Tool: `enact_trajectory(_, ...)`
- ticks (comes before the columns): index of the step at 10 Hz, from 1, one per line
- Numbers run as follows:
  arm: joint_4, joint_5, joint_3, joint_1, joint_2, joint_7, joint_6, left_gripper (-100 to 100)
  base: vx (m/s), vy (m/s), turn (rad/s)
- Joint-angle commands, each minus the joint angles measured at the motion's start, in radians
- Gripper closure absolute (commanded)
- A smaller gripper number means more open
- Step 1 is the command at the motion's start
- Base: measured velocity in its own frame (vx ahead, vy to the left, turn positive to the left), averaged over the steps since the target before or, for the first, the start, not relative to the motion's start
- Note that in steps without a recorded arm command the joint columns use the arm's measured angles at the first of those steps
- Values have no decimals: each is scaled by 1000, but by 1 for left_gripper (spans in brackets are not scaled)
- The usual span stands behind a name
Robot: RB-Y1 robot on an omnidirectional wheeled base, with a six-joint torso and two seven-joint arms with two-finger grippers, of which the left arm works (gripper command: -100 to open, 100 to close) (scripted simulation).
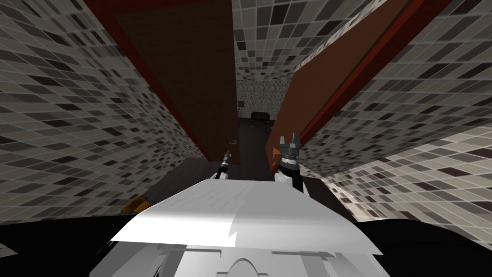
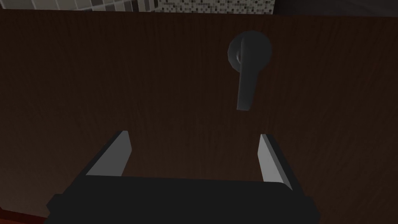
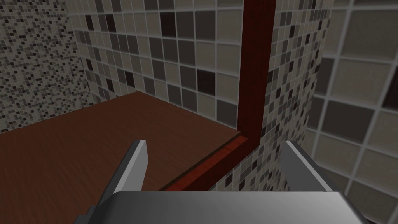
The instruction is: Push the door open
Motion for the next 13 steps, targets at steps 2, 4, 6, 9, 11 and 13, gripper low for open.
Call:
enact_trajectory(2,75,3,-11,-31,1,5,-10,-100,77,76,-45)
enact_trajectory(4,122,6,-18,-51,1,7,-15,-100,82,64,-30)
enact_trajectory(6,162,7,-24,-68,1,9,-19,-100,78,57,-33)
enact_trajectory(9,230,11,-34,-97,0,12,-27,-100,87,52,-30)
enact_trajectory(11,231,11,-29,-96,1,12,-35,-100,84,28,-20)
enact_trajectory(13,234,12,-25,-97,1,11,-36,-100,185,-16,-22)
